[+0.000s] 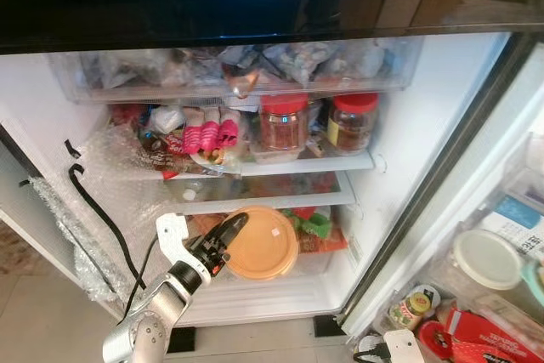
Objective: Restocking fridge
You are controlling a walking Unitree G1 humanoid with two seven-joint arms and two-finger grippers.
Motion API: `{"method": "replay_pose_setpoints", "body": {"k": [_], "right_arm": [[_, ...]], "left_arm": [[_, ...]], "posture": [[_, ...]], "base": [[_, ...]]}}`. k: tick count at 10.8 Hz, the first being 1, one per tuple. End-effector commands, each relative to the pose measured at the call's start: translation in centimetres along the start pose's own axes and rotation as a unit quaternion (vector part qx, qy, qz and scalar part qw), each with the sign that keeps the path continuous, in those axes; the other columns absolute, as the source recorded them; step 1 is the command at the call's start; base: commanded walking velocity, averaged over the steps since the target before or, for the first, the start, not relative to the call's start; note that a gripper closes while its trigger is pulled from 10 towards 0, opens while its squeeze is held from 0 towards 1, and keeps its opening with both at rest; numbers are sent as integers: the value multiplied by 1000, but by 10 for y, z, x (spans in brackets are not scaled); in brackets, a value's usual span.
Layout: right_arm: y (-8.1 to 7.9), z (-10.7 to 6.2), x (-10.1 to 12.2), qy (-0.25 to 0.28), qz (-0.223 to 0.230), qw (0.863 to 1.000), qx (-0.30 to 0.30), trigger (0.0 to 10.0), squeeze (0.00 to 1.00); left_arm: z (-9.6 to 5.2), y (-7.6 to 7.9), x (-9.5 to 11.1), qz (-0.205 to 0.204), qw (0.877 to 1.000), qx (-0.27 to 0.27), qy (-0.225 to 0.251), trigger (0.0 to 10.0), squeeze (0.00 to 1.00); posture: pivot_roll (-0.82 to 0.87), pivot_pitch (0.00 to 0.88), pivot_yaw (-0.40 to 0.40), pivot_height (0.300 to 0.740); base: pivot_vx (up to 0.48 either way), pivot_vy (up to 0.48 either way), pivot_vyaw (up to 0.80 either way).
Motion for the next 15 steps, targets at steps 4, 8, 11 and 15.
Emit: {"method": "replay_pose_setpoints", "body": {"k": [4, 8, 11, 15], "right_arm": [[1, 0, 1, 5, 9, 1000, -1, 10000, 0], [2, 0, 1, 5, 7, 1000, -2, 10000, 0], [2, 0, 0, 3, 0, 1000, -3, 10000, 0], [2, 0, 0, 2, -4, 1000, -3, 10000, 0]], "left_arm": [[3, 2, -1, 5, 1000, -5, 3, 10000, 0], [2, 2, -1, 5, 1000, -4, 4, 10000, 0], [2, 2, -2, 6, 1000, -1, 5, 10000, 0], [2, 0, -1, 9, 1000, 2, 6, 10000, 0]], "posture": [[-99, 0, -40, 740], [-97, 0, -42, 740], [-94, 0, -45, 740], [-95, 0, -44, 740]], "base": [[0, 0, 0], [0, 0, 0], [0, 0, 0], [0, 0, 0]]}}
Point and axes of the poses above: a point about 5 cm out from each wrist's last joint towards the gripper, its own z axis pointing out of the wrist towards the gripper, its own x axis along the axis of the wrist's last joint, y = z × x, the point moved 6 cm from there along z, pointing out of the wrist towards the gripper, and after that the axes turned 7 degrees about z, right-handed, at the moved point
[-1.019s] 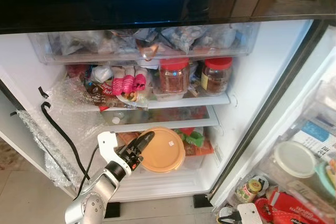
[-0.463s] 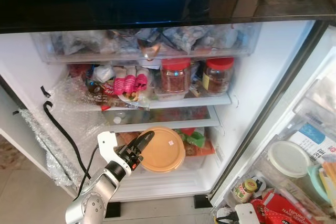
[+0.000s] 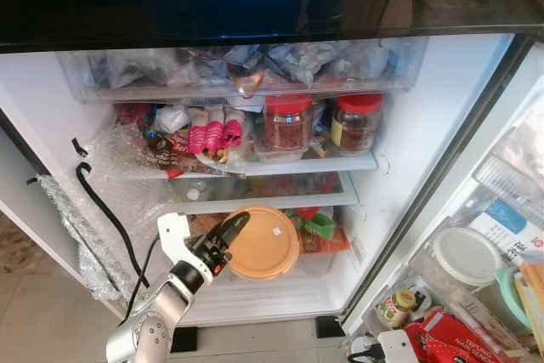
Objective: Restocking fridge
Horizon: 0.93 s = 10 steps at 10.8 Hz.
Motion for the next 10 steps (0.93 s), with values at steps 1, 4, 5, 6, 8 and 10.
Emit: {"method": "replay_pose_setpoints", "body": {"k": [1, 4, 5, 6, 8, 10], "right_arm": [[11, -1, 1, 2, 3, 1000, -17, 10000, 0], [12, -1, 1, 3, 7, 1000, -20, 10000, 0], [12, -1, 1, 3, 8, 1000, -20, 10000, 0], [12, -1, 1, 3, 8, 1000, -21, 10000, 0], [13, -1, 1, 4, 8, 1000, -21, 10000, 0], [13, -1, 1, 4, 8, 1000, -21, 10000, 0]], "left_arm": [[0, -2, -1, 5, 1000, 5, -2, 10000, 0], [0, -5, 1, 6, 1000, 11, 1, 10000, 0], [0, -6, 1, 7, 1000, 13, 2, 10000, 0], [0, -6, 1, 8, 1000, 15, 3, 10000, 0], [0, -7, 1, 9, 1000, 17, 3, 10000, 0], [0, -8, 0, 9, 1000, 19, 2, 10000, 0]], "posture": [[-94, 0, -44, 740], [-95, 0, -44, 740], [-95, 0, -44, 740], [-95, 0, -44, 740], [-96, 0, -45, 740], [-95, 0, -46, 740]], "base": [[0, 0, 0], [0, 0, 0], [0, 0, 0], [0, 0, 0], [0, 0, 0], [0, 0, 0]]}}
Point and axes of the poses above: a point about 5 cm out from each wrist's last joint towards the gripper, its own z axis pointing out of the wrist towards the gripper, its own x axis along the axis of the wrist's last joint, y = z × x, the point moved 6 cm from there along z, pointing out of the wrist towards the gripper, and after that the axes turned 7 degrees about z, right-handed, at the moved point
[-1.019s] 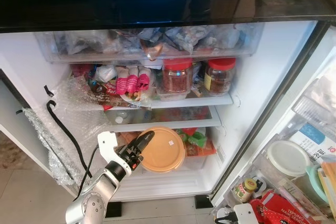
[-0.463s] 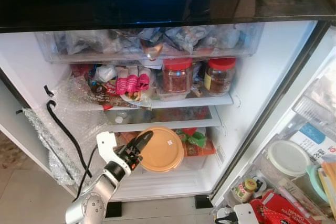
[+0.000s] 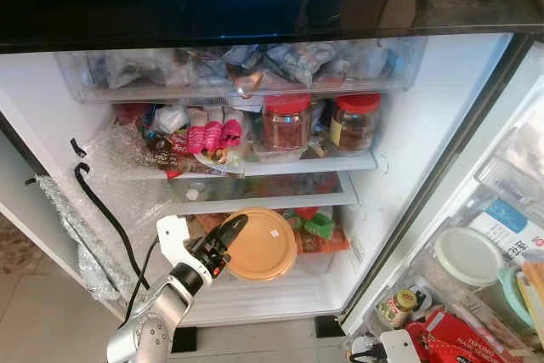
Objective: Restocking fridge
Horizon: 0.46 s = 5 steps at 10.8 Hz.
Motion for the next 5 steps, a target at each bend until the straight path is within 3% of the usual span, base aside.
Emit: {"method": "replay_pose_setpoints", "body": {"k": [1, 5], "right_arm": [[9, -1, 1, 4, 7, 1000, -15, 10000, 0], [8, -1, 1, 3, 7, 1000, -12, 10000, 0]], "left_arm": [[1, -2, 3, 11, 1000, 6, 4, 10000, 0], [2, -4, 4, 14, 1000, 10, 5, 10000, 0]], "posture": [[-95, 0, -46, 740], [-96, 0, -45, 682]], "base": [[0, 0, 0], [0, 0, 0]]}}
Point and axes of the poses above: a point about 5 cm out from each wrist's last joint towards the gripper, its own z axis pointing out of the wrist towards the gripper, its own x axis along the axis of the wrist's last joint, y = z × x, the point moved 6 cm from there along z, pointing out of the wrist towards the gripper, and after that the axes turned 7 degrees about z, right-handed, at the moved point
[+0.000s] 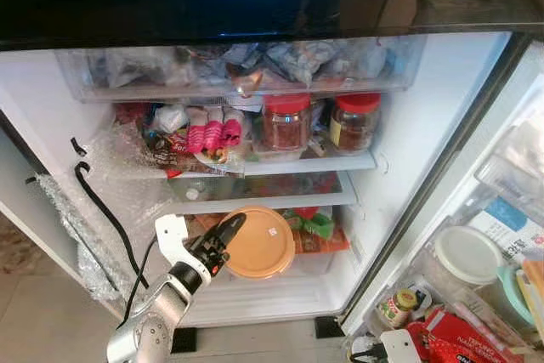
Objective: Restocking fridge
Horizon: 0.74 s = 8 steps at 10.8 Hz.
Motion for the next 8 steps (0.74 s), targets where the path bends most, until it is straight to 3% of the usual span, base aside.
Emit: {"method": "replay_pose_setpoints", "body": {"k": [1, 8], "right_arm": [[7, -1, 0, 1, 7, 1000, -10, 10000, 0], [6, -1, 0, 3, 11, 1000, -8, 10000, 0]], "left_arm": [[1, -3, 2, 8, 1000, 7, 1, 10000, 0], [2, -6, 3, 15, 1000, 18, 3, 10000, 0]], "posture": [[-96, 0, -45, 672], [-96, 0, -45, 662]], "base": [[0, 0, 0], [0, 0, 0]]}}
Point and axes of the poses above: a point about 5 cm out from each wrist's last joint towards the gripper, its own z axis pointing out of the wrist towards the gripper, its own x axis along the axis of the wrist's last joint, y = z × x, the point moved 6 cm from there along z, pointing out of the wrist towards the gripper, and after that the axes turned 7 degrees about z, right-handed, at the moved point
